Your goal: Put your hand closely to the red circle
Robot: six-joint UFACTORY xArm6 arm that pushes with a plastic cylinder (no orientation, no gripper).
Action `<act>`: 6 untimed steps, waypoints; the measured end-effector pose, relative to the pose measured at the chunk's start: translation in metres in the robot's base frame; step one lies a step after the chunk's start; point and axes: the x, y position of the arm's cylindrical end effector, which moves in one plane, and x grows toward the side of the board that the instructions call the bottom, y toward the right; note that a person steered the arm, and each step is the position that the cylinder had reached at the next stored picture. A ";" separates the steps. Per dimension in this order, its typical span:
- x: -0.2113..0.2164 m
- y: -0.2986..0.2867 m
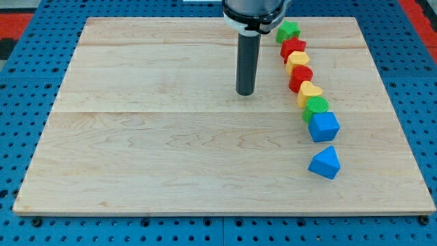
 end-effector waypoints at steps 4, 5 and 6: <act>-0.033 0.007; -0.038 0.018; -0.032 0.036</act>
